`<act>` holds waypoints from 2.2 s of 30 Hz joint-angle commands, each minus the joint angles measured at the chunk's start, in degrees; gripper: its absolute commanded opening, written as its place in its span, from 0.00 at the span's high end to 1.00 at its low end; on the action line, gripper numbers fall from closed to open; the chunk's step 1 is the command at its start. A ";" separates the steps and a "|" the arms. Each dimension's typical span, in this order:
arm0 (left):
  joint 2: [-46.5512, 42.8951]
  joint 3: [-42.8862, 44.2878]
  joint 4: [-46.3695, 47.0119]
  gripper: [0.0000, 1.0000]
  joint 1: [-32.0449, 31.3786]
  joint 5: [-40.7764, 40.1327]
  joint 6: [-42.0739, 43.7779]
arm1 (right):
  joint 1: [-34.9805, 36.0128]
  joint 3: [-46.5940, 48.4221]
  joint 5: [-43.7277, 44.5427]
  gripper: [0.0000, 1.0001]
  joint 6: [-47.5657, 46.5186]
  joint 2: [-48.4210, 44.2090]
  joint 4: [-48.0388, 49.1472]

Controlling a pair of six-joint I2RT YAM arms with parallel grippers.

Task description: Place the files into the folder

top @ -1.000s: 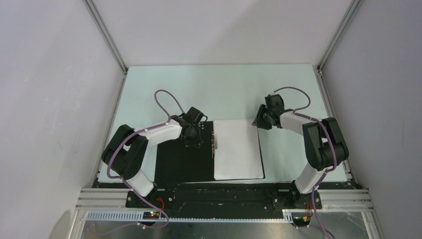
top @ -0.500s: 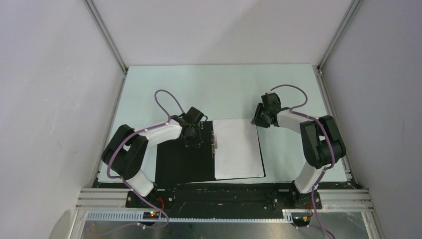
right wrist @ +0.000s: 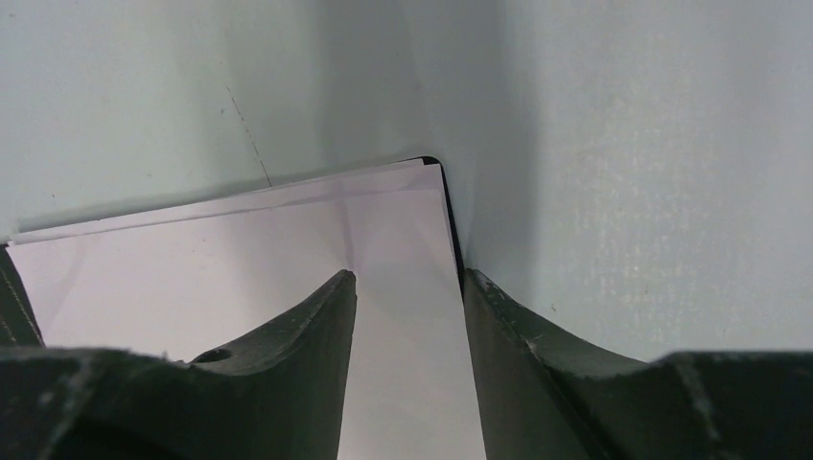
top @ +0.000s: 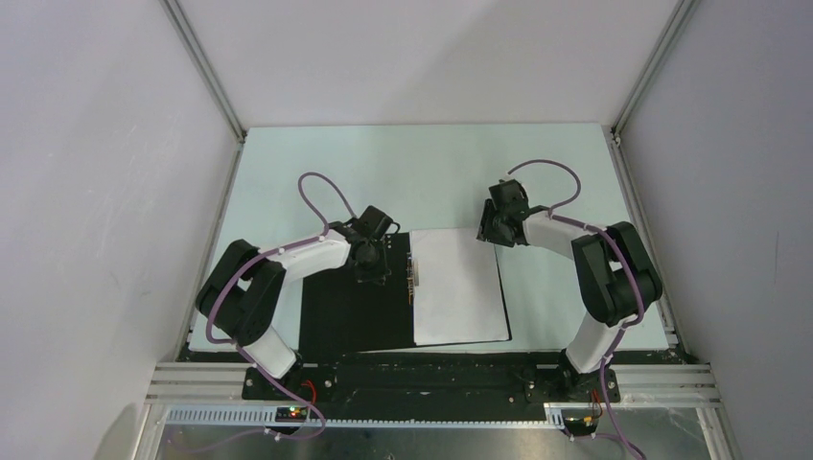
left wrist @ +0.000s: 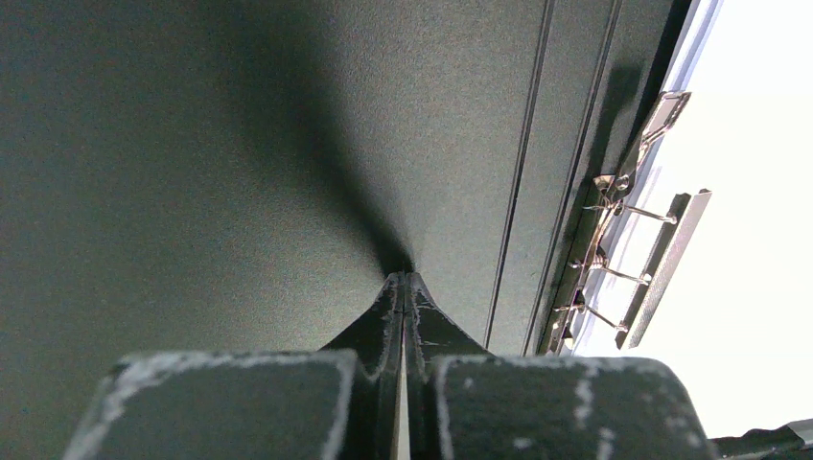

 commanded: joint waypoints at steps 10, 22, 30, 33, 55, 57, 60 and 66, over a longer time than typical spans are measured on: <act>1.80 -0.27 0.74 1.00 0.46 -1.48 1.63 | 2.31 4.13 2.86 0.48 -1.23 0.28 -2.50; 1.83 -0.23 0.80 1.00 0.49 -1.24 1.90 | 2.19 5.44 4.16 0.48 -0.63 1.44 -4.41; 1.65 -0.17 0.84 1.00 0.57 -0.99 1.86 | 2.14 4.98 4.78 0.47 0.42 0.99 -6.82; 1.65 -0.11 0.91 1.00 0.65 -0.85 1.85 | 2.29 4.93 4.57 0.45 0.08 0.73 -6.02; -11.83 -8.11 1.78 1.00 5.27 -1.08 -10.66 | 21.99 8.95 5.89 0.43 5.61 -6.96 -16.98; -13.45 -9.94 2.10 1.00 6.57 -1.27 -11.42 | 24.32 10.29 6.11 0.44 6.51 -5.11 -17.01; -14.84 -11.99 2.19 1.00 8.28 -2.22 -12.26 | 26.45 12.84 6.47 0.46 7.28 -2.40 -17.52; -16.07 -15.05 2.86 1.00 9.92 -3.14 -14.40 | 29.76 15.91 6.74 0.49 7.71 1.05 -17.77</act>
